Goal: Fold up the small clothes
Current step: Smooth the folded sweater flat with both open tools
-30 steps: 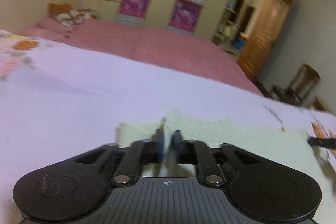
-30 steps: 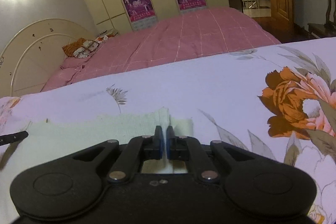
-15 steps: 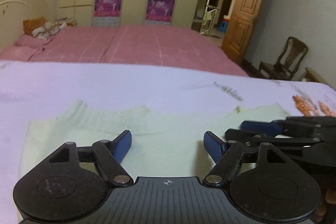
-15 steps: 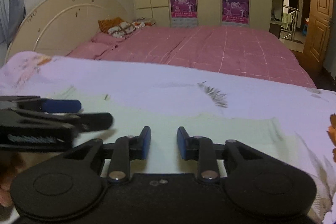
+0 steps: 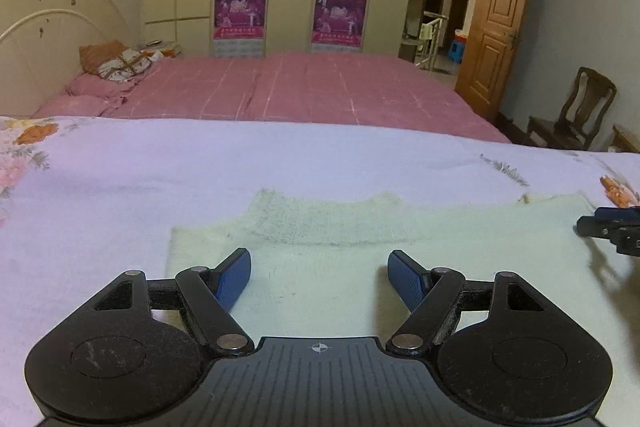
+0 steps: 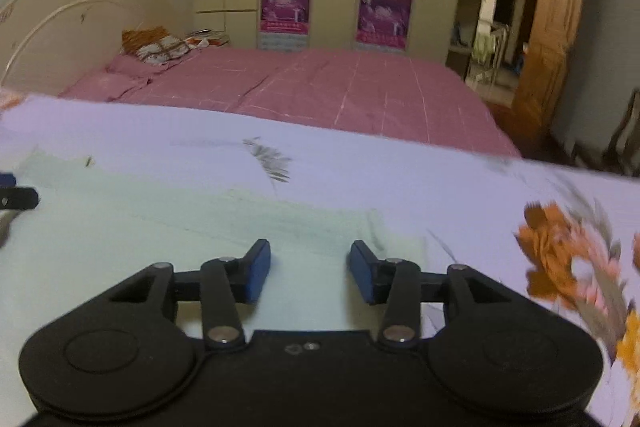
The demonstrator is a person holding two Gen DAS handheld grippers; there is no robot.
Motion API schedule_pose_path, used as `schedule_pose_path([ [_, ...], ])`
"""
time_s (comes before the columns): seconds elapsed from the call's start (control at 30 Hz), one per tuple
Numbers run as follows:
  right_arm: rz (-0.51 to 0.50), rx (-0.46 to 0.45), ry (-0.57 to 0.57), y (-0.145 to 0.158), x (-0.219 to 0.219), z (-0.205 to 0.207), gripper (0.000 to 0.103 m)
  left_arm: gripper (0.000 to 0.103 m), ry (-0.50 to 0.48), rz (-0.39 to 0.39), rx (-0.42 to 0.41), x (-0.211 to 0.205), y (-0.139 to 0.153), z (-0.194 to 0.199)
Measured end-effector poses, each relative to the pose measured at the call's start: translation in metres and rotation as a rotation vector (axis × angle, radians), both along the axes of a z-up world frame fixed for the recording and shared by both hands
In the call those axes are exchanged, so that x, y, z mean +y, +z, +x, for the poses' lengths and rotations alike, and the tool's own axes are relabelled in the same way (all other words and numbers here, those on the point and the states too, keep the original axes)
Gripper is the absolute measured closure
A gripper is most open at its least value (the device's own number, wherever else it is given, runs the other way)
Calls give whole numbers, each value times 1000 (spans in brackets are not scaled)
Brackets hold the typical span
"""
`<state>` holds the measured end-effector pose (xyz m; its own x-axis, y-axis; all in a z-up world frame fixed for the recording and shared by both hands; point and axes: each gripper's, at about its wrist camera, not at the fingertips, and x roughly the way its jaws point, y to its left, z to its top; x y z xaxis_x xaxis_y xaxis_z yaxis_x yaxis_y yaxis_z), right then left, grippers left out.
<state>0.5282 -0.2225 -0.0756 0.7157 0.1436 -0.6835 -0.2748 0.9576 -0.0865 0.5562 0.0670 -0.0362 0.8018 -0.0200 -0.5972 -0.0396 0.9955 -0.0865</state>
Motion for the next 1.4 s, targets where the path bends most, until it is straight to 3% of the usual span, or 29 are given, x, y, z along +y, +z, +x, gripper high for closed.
schedule_pose_path([
  [0.13, 76, -52, 73, 21, 13, -31, 62, 28, -72, -7, -86, -29, 18, -23],
  [0.33, 59, 6, 215, 8, 47, -69, 63, 28, -144, 22, -22, -71, -1, -43],
  [0.53, 22, 18, 204, 1, 50, -81, 61, 28, -116, 52, -12, -62, -5, -59],
  [0.7, 14, 27, 69, 5, 10, -78, 61, 28, -57, 50, -6, -30, -5, -81],
  [0.83, 21, 23, 20, 8, -14, -89, 62, 28, -45, 51, -28, -30, 2, -96],
  [0.93, 54, -6, 88, 20, 3, -110, 62, 28, -73, 15, -50, -47, 8, -115],
  [1.1, 91, 27, 227, 17, 39, -159, 63, 28, -90, 12, -26, -70, -4, -150],
  [1.3, 46, 54, 272, 1, 61, -198, 62, 28, -82, 37, 10, -77, -19, -176],
  [1.4, 22, 38, 252, -1, 64, -198, 62, 28, -69, 33, 10, -72, -18, -182],
])
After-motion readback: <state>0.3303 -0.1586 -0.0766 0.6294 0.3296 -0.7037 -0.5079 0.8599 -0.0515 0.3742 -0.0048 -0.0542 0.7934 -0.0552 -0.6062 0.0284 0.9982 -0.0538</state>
